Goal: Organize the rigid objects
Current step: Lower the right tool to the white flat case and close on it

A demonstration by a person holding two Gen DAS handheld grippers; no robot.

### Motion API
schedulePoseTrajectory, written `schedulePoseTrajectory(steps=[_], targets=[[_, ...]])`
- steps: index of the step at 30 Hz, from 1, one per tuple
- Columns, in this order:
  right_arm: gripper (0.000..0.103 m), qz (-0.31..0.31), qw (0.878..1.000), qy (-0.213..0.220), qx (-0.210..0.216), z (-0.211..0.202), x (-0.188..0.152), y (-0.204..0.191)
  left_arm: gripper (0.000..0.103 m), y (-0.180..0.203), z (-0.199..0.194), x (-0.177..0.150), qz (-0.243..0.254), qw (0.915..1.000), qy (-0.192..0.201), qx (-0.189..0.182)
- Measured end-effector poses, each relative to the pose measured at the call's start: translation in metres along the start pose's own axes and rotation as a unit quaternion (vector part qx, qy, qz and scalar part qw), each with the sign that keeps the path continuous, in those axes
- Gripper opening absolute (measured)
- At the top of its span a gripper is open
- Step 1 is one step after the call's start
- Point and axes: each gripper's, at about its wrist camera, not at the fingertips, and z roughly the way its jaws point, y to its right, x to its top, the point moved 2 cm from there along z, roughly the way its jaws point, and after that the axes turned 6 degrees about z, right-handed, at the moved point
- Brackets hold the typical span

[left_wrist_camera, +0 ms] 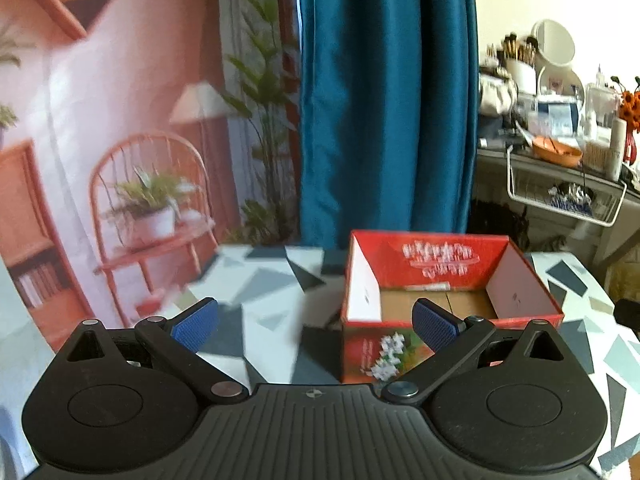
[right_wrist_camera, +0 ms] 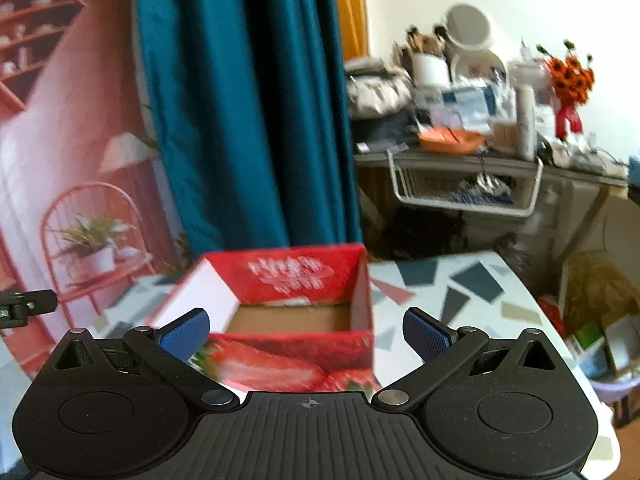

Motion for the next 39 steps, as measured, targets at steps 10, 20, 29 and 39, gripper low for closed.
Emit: schedulePoseTrajectory(steps=[10, 20, 29, 39], targets=[[0.103, -0.006, 0.998, -0.07, 0.006, 0.064, -0.058, 0.014, 0.103, 0.019, 0.072, -0.047, 0.002, 0.9954, -0.073, -0.063], [0.102, 0.008, 0.987, -0.158, 0.014, 0.096, -0.099, 0.024, 0.093, 0.042, 0.107, -0.081, 0.005, 0.9854, -0.116, -0.124], [0.081, 0.034, 0.98, -0.194, 0.031, 0.11, -0.116, 0.032, 0.086, 0.049, 0.12, -0.093, -0.013, 0.9798, -0.128, -0.154], [0.071, 0.049, 0.975, -0.209, 0.053, 0.119, -0.121, 0.035, 0.069, 0.069, 0.135, -0.102, -0.003, 0.9693, -0.142, -0.201]])
